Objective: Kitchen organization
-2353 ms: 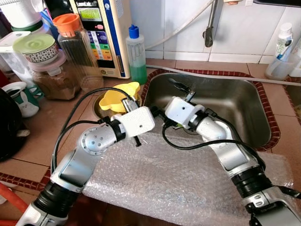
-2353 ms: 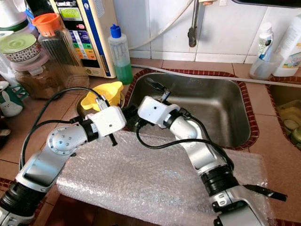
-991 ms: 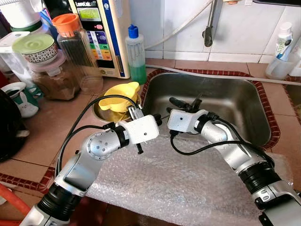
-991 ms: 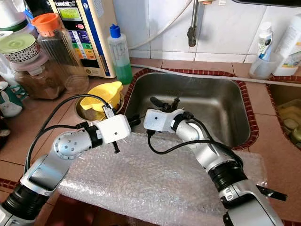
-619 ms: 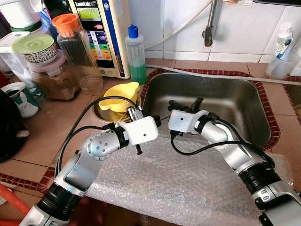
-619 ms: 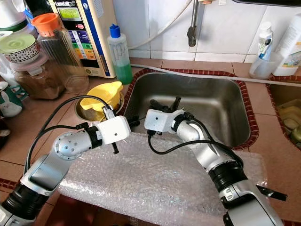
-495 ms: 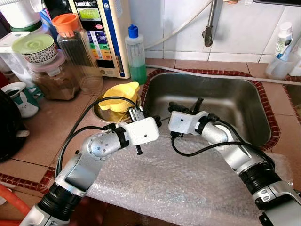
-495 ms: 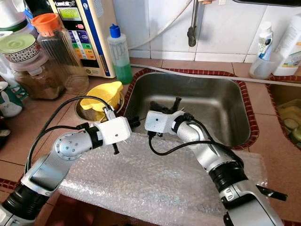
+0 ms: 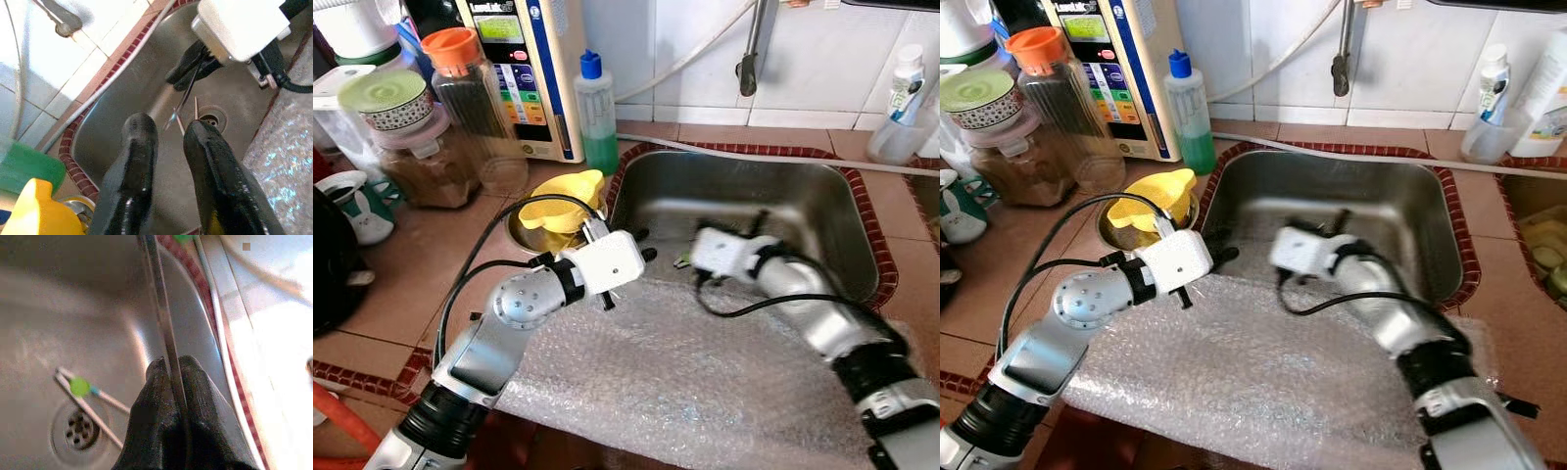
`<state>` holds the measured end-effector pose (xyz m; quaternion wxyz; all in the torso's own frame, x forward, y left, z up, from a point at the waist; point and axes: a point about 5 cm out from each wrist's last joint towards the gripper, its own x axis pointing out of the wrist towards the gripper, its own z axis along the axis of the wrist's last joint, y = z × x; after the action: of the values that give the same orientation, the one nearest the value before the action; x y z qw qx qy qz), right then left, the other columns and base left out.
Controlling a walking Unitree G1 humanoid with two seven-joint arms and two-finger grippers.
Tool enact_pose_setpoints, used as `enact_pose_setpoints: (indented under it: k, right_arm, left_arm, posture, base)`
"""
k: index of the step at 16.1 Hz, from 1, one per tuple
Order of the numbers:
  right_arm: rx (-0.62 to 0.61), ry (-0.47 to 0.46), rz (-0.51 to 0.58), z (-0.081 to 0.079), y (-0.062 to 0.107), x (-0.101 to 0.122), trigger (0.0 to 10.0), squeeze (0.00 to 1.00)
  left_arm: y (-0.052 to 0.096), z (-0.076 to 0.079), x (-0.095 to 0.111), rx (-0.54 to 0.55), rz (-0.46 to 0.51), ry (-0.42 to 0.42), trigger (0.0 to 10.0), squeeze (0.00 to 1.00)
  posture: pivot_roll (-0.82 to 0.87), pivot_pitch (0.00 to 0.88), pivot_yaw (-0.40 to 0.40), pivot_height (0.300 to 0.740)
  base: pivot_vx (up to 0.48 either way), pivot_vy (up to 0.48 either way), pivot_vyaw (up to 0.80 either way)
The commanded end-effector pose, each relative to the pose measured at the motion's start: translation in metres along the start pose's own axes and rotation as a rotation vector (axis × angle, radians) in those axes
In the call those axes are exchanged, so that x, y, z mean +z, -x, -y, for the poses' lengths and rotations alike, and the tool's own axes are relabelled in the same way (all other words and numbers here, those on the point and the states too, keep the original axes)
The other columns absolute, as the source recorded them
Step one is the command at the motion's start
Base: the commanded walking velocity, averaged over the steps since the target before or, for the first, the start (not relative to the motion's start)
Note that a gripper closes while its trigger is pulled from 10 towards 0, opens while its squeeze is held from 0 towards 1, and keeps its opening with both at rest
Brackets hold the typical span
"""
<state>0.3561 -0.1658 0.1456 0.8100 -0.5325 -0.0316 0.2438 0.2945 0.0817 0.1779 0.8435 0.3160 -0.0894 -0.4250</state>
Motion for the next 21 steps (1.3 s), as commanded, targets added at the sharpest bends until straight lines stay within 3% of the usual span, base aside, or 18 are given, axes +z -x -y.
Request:
enact_pose_setpoints:
  k: [1,4,6,10,11,12,13,18,19,21]
  right_arm:
    - [-0.004,-0.02,-0.007,-0.003,0.001,-0.003,0.0,0.0]
    - [-0.008,-0.048,-0.065,-0.007,0.005,-0.018,0.0,0.0]
    - [-0.007,-0.12,-0.099,-0.012,0.007,-0.025,0.0,0.0]
    - [-0.095,-0.396,-0.175,-0.01,0.009,-0.038,0.0,0.0]
    - [-0.125,-0.467,-0.195,-0.008,0.009,-0.041,3.8,0.0]
    - [-0.146,-0.527,-0.214,-0.007,0.009,-0.043,10.0,0.0]
    - [-0.167,-0.584,-0.238,-0.006,0.009,-0.047,10.0,0.0]
    - [-0.165,-0.623,-0.25,-0.009,0.011,-0.049,10.0,0.0]
    - [-0.164,-0.631,-0.251,-0.01,0.011,-0.049,10.0,1.0]
    - [-0.161,-0.645,-0.26,-0.011,0.013,-0.051,10.0,1.0]
  left_arm:
    - [0.003,-0.003,0.005,0.011,0.024,0.004,10.0,1.0]
    - [0.005,-0.003,0.004,0.0,0.02,0.021,10.0,1.0]
    - [0.006,-0.001,0.002,-0.013,0.011,0.032,10.0,1.0]
    - [0.007,-0.003,-0.001,-0.019,-0.006,0.041,10.0,1.0]
    - [0.007,-0.003,-0.003,-0.02,-0.013,0.044,10.0,1.0]
    - [0.008,-0.003,-0.005,-0.029,-0.025,0.05,10.0,1.0]
    - [0.01,0.0,-0.008,-0.062,-0.042,0.072,10.0,1.0]
    - [0.014,0.006,-0.016,-0.103,-0.095,0.092,10.0,1.0]
    - [0.014,0.006,-0.016,-0.101,-0.093,0.096,10.0,1.0]
    - [0.014,0.006,-0.014,-0.098,-0.088,0.103,10.0,1.0]
  posture:
    - [-0.2,0.116,0.132,0.74]
    - [-0.2,0.113,0.131,0.74]
    - [-0.2,0.111,0.131,0.74]
    - [-0.2,0.112,0.135,0.74]
    - [-0.2,0.113,0.138,0.74]
    - [-0.2,0.114,0.138,0.74]
    - [-0.2,0.116,0.139,0.74]
    - [-0.2,0.118,0.142,0.74]
    - [-0.19,0.118,0.142,0.74]
    - [-0.19,0.118,0.143,0.74]
  base:
    - [0.0,0.0,0.0]
    - [0.0,0.0,0.0]
    - [0.0,0.0,0.0]
    - [0.0,0.0,0.0]
    - [0.0,0.0,0.0]
    - [0.0,0.0,0.0]
    - [0.0,0.0,0.0]
    - [0.0,0.0,0.0]
    - [0.0,0.0,0.0]
    - [0.0,0.0,0.0]
